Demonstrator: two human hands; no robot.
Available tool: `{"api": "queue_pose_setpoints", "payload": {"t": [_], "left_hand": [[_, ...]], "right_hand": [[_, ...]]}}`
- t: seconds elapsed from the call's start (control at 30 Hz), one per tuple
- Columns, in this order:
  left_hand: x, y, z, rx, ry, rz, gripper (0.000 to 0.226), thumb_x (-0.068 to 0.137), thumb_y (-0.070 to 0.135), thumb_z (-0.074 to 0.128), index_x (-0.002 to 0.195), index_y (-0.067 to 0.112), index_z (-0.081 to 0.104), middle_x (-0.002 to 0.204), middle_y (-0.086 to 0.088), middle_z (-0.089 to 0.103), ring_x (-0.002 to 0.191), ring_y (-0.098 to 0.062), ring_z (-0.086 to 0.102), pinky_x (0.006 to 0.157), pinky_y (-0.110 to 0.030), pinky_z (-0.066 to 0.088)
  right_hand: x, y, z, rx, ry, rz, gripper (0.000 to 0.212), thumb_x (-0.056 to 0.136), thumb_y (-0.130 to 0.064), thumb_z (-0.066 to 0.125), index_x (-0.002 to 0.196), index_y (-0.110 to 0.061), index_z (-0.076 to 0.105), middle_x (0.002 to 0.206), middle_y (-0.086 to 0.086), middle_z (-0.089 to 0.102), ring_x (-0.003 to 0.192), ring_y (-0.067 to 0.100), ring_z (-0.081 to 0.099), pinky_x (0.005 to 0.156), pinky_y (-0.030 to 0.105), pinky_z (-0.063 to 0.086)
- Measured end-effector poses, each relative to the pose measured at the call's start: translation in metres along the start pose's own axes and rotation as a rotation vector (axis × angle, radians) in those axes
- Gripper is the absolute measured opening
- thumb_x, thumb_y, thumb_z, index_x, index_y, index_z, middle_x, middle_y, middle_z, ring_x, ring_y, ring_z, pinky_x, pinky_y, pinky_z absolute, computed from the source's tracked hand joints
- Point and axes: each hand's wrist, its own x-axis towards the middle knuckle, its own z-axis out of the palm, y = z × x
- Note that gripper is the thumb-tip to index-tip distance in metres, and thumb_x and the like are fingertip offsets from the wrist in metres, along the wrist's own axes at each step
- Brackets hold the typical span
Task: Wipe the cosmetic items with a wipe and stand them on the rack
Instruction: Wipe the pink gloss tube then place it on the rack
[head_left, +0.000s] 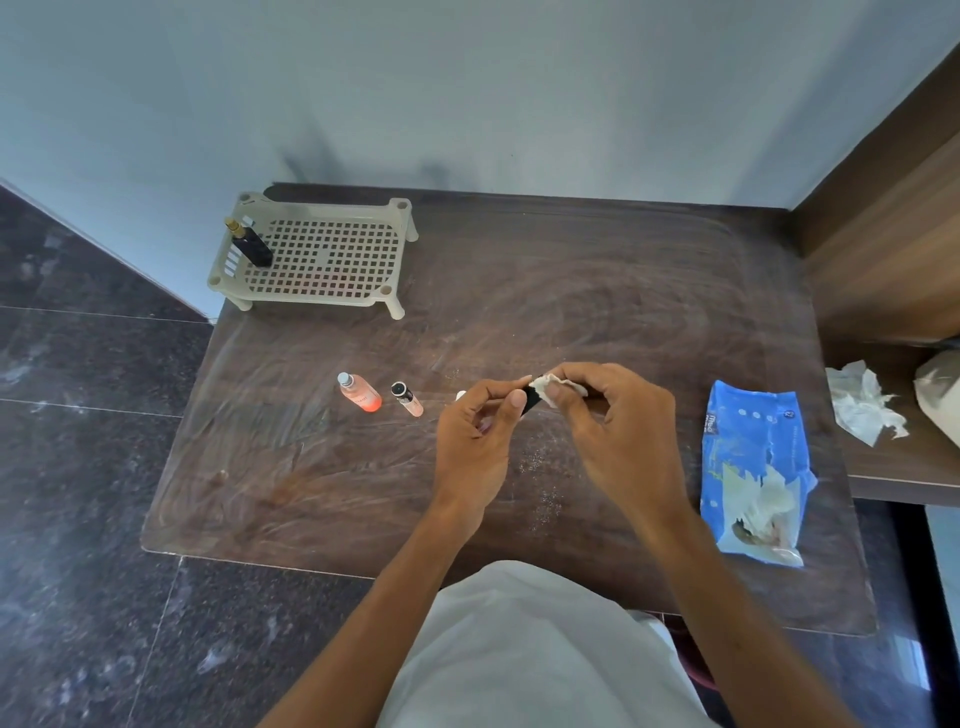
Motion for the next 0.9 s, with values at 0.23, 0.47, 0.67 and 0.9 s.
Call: {"api": "queue_pose_setpoints", "payload": {"t": [0.23,0.47,0.67,0.9], "left_hand": [[-0.005,0.006,0.002,-0.025,-0.114,-0.024,0.015,0.092,0.023,0.064,0.102,0.02,0.075,0.093,0.007,0.075,0.098,-0.023,0.07,0.094,-0.032,0.055],[0.0,0.03,0.017,-0.415,-0.081,-0.27,0.042,0.096,0.045,0.047,0.115,0.014,0.069,0.091,0.001,0.069,0.078,-0.009,0.061,0.075,-0.027,0.046],[0.01,0.036,0.024,-0.906,0.005,-0.41,0.027,0.107,0.025,0.039,0.121,0.008,0.054,0.097,-0.005,0.068,0.088,-0.017,0.069,0.097,-0.039,0.054],[0.009,0.039,0.032,-1.062,0.119,-0.519,0.022,0.109,0.022,0.032,0.104,0.007,0.047,0.108,-0.018,0.073,0.102,-0.029,0.072,0.104,-0.041,0.049]], "right_hand": [[0.017,0.014,0.005,-0.035,-0.026,0.015,0.012,0.092,-0.013,0.067,0.092,-0.022,0.077,0.084,-0.012,0.072,0.078,0.002,0.063,0.07,0.012,0.047],[-0.004,0.029,0.005,0.267,0.025,0.317,0.006,0.092,-0.026,0.069,0.094,-0.027,0.075,0.081,-0.016,0.073,0.078,-0.003,0.066,0.066,0.009,0.046],[-0.033,0.018,0.012,0.485,0.146,0.418,0.007,0.093,-0.025,0.069,0.098,-0.026,0.073,0.087,-0.012,0.075,0.081,0.004,0.069,0.07,0.015,0.052],[-0.041,0.005,0.016,0.409,0.211,0.266,0.015,0.093,-0.025,0.069,0.106,-0.019,0.074,0.097,-0.009,0.074,0.091,0.009,0.069,0.075,0.01,0.051]]}}
